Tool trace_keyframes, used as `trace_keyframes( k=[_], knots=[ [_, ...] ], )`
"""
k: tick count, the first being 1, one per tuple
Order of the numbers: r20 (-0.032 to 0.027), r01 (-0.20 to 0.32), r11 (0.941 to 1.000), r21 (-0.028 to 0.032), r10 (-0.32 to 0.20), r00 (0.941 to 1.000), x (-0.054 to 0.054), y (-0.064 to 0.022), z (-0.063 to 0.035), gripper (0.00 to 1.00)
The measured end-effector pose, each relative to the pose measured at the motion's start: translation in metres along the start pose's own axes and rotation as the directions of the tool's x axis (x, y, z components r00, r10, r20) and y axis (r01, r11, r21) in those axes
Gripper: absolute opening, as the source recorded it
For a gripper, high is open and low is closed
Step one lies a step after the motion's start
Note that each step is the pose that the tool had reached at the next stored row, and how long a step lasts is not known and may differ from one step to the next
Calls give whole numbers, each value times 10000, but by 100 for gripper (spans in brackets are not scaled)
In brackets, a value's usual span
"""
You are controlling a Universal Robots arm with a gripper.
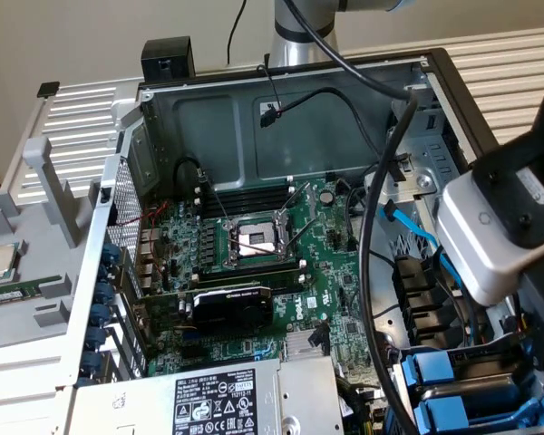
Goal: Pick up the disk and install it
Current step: 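Insert the first disk wire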
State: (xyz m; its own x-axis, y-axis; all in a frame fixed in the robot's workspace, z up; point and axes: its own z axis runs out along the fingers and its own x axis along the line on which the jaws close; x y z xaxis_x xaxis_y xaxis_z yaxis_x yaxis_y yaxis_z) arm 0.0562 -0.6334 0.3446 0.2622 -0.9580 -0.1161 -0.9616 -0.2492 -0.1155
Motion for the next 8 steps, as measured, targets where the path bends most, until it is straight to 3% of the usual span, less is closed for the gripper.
trace_keyframes(
  k=[4, 8],
  knots=[
    [89, 183, 9998, -82, -182, 9998, 9, -26, 17, 55],
    [161, 326, 9992, -236, -323, 9993, 19, -48, 41, 55]
  ],
)
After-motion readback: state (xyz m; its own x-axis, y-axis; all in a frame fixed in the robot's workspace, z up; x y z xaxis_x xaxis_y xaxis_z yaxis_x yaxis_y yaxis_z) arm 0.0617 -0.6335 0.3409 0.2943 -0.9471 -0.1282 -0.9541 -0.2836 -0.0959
